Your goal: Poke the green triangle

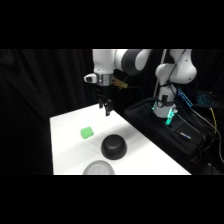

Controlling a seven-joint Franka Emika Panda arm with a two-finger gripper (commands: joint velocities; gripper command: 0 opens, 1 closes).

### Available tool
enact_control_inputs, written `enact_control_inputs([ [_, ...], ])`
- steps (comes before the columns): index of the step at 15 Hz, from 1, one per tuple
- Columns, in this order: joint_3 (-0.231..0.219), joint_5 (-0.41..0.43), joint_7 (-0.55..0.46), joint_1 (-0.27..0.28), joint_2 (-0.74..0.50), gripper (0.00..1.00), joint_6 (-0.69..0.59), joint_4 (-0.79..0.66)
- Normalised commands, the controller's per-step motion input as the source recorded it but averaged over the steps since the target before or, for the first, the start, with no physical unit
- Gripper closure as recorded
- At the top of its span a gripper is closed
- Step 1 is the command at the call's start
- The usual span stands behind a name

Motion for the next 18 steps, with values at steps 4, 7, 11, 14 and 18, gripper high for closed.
enact_control_inputs([
  [4,0.003,0.012,-0.12,-0.020,0.02,0.00,-0.02,0.06],
  [7,-0.052,0.026,-0.26,-0.075,0.12,0.00,-0.06,0.24],
  [11,-0.085,0.088,-0.36,-0.121,0.23,0.00,-0.14,0.43],
  [14,-0.056,0.187,-0.40,-0.123,0.31,0.00,-0.26,0.58],
  [18,-0.014,0.206,-0.34,-0.108,0.35,0.26,-0.29,0.61],
])
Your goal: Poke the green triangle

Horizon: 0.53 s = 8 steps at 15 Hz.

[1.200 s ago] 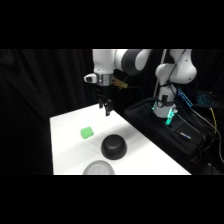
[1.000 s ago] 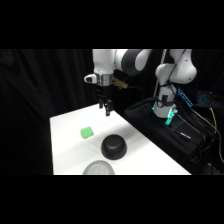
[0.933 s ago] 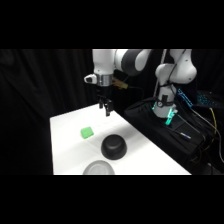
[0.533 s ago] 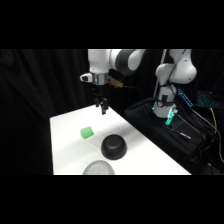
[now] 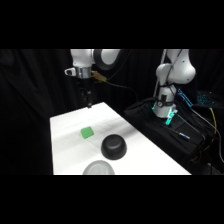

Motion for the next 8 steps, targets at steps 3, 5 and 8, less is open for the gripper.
enact_control_inputs([
  [3,0.014,0.176,-0.25,-0.094,0.34,0.60,-0.24,0.53],
  [5,0.034,0.159,-0.22,-0.090,0.34,0.86,-0.20,0.46],
  [8,0.050,0.156,-0.16,-0.096,0.37,1.00,-0.11,0.42],
])
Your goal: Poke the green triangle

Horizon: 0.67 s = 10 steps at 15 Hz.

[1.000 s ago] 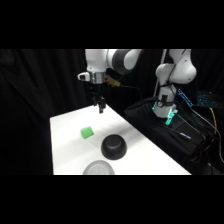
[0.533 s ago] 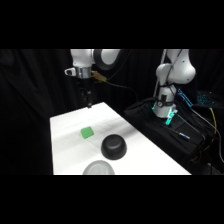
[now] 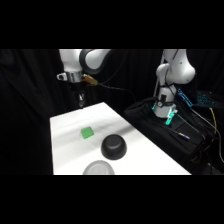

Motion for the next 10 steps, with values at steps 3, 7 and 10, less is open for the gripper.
enact_control_inputs([
  [3,0.080,0.178,-0.15,-0.119,0.39,0.97,-0.04,0.40],
  [7,0.112,0.195,-0.15,-0.142,0.37,0.98,0.03,0.36],
  [10,0.144,0.196,-0.17,-0.136,0.34,0.98,0.10,0.28],
])
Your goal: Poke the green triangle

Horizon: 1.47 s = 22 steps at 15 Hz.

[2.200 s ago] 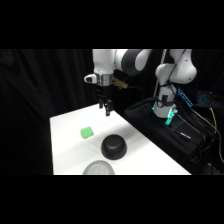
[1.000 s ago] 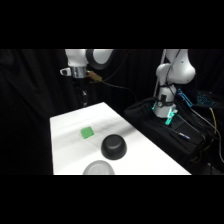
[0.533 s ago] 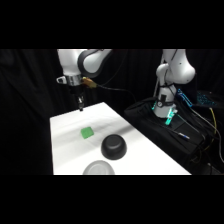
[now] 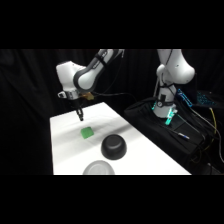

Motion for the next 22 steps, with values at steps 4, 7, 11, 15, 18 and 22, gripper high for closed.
enact_control_inputs([
  [4,0.139,0.194,-0.15,-0.126,0.34,0.98,0.10,0.26],
  [7,0.115,0.170,-0.14,-0.122,0.34,0.97,0.06,0.28],
  [11,0.078,0.125,-0.10,-0.091,0.32,0.98,-0.01,0.31],
  [15,0.024,0.052,-0.07,-0.037,0.02,0.98,0.10,0.00],
  [18,-0.037,-0.014,-0.03,0.012,-0.45,0.97,0.20,-0.46],
  [22,-0.087,-0.076,0.01,0.062,-0.69,0.72,0.13,-0.63],
])
